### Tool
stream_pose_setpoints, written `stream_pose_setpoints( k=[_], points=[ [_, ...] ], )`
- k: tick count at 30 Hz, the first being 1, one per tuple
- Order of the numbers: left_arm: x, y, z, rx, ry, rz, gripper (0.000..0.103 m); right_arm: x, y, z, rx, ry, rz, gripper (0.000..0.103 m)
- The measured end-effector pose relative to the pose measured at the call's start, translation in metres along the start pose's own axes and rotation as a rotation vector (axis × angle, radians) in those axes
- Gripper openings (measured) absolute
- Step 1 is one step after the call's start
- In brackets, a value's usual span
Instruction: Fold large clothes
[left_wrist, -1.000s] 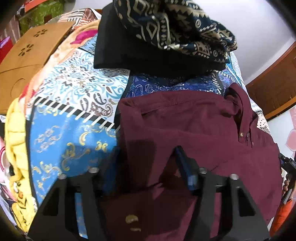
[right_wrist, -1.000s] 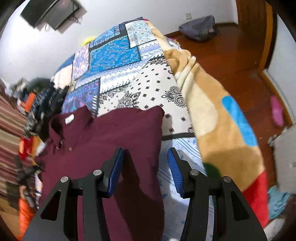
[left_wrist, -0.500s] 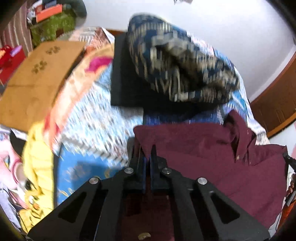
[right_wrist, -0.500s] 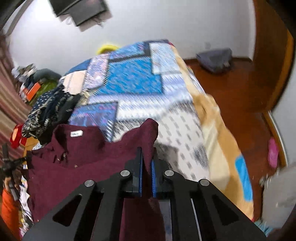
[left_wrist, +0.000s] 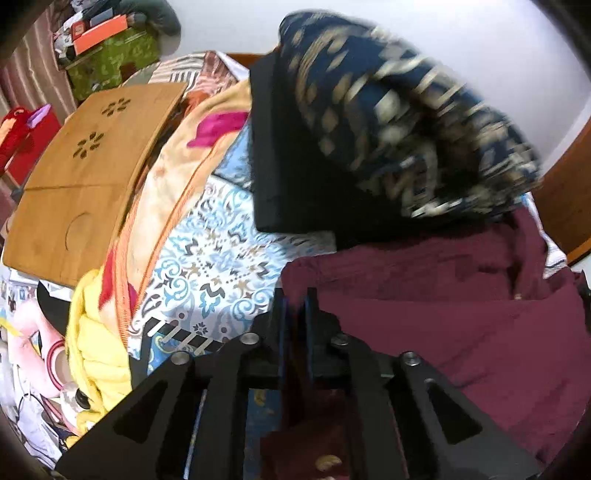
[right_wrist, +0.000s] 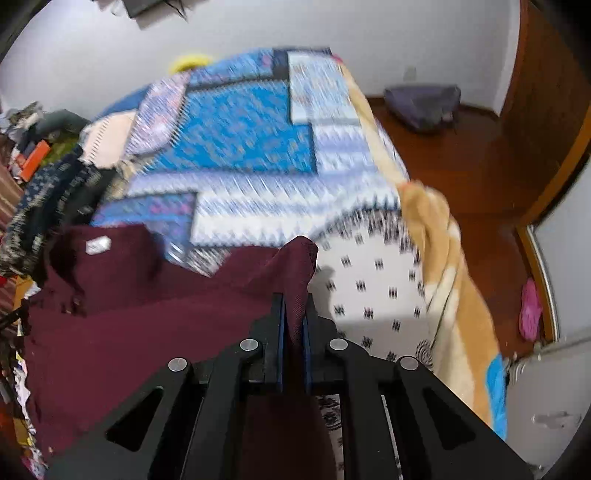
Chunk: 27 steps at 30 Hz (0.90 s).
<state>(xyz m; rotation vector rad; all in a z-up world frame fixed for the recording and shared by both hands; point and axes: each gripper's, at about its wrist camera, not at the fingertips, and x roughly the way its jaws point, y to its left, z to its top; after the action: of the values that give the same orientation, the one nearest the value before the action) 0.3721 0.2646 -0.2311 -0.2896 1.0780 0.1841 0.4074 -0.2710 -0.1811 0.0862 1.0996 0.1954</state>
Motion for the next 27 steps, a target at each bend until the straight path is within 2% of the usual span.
stream_pose_setpoints(
  k=[2,5,8,12,15,18,20,22,24,27],
  points=[
    [0.008,0.005,-0.003,-0.024,0.005,-0.004,0.017,0.006,-0.004,-0.003,0.003,0.014,-0.010,0.010],
    [0.006,0.006,-0.005,-0.035,-0.002,-0.004,0.017,-0.004,-0.005,-0.005,0.004,-0.004,-0.012,0.011],
    [-0.003,0.000,-0.007,-0.006,-0.010,0.037,0.017,-0.024,0.000,-0.005,-0.016,-0.016,-0.041,0.011],
    [-0.029,-0.008,-0.012,0.031,-0.034,0.066,0.018,-0.058,0.010,-0.013,-0.078,-0.083,-0.083,0.011],
    [-0.059,-0.013,-0.021,0.057,-0.073,0.070,0.024,-0.084,0.019,-0.023,-0.126,-0.133,-0.088,0.013],
    [-0.087,-0.016,-0.030,0.077,-0.115,0.073,0.042,-0.120,0.028,-0.041,-0.149,-0.192,-0.058,0.029],
    [-0.111,-0.016,-0.044,0.089,-0.153,0.074,0.066,-0.138,0.032,-0.055,-0.149,-0.227,-0.047,0.053],
    [-0.127,-0.016,-0.057,0.101,-0.169,0.076,0.079,-0.150,0.037,-0.067,-0.162,-0.256,-0.044,0.064],
    [-0.139,-0.015,-0.077,0.127,-0.168,0.067,0.088,-0.160,0.041,-0.081,-0.182,-0.272,-0.052,0.067],
    [-0.146,-0.015,-0.100,0.149,-0.140,0.076,0.090,-0.163,0.043,-0.098,-0.195,-0.268,-0.058,0.067]
  ],
)
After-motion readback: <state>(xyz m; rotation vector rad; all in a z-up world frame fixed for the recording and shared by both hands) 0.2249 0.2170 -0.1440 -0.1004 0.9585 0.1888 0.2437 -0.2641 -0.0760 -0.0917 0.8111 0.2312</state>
